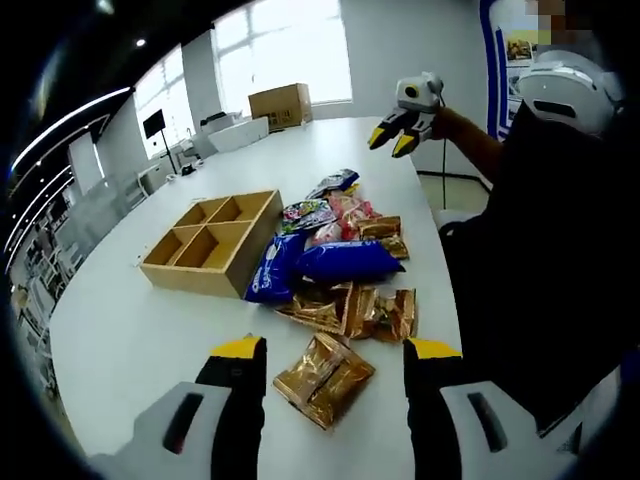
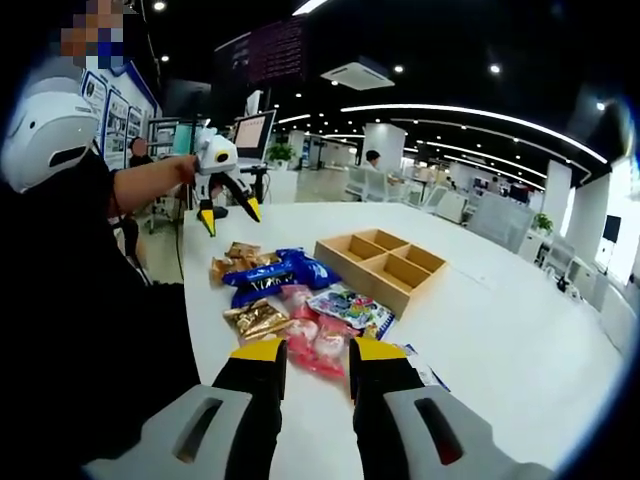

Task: Pick up the scattered marshmallows, QQ candies, Oreo cookies, and mixed nuts on the table and sort them into separate containers

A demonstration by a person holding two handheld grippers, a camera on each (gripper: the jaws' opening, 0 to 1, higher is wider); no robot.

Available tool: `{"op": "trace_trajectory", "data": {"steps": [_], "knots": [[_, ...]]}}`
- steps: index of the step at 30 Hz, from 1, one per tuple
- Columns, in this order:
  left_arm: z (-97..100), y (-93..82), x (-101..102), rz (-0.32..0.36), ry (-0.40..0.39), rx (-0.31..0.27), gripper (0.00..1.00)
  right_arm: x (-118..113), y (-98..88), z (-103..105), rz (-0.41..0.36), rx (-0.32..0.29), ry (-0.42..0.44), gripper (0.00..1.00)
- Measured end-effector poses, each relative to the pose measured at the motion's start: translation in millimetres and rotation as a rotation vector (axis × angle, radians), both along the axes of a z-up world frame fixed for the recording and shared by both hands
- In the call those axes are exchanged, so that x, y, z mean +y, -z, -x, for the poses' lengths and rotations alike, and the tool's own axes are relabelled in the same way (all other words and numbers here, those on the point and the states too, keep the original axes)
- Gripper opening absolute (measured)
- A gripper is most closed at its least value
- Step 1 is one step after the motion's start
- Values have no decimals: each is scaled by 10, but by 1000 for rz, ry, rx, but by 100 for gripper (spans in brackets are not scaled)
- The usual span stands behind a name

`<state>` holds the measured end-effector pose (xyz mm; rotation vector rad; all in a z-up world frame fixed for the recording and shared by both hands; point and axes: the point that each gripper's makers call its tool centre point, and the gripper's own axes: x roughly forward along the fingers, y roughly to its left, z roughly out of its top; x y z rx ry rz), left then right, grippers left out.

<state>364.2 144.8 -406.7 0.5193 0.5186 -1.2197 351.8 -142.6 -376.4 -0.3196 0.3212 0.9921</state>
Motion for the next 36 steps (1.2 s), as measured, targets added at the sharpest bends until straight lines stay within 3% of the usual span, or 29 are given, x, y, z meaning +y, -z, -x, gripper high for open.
{"op": "trace_trajectory", "data": {"steps": [19, 36], "knots": [[-55, 165, -11, -105, 138, 30, 54, -25, 3, 3, -10, 6, 5, 22], [-91, 435, 43, -225, 231, 66, 53, -47, 41, 22, -18, 19, 13, 21]]}}
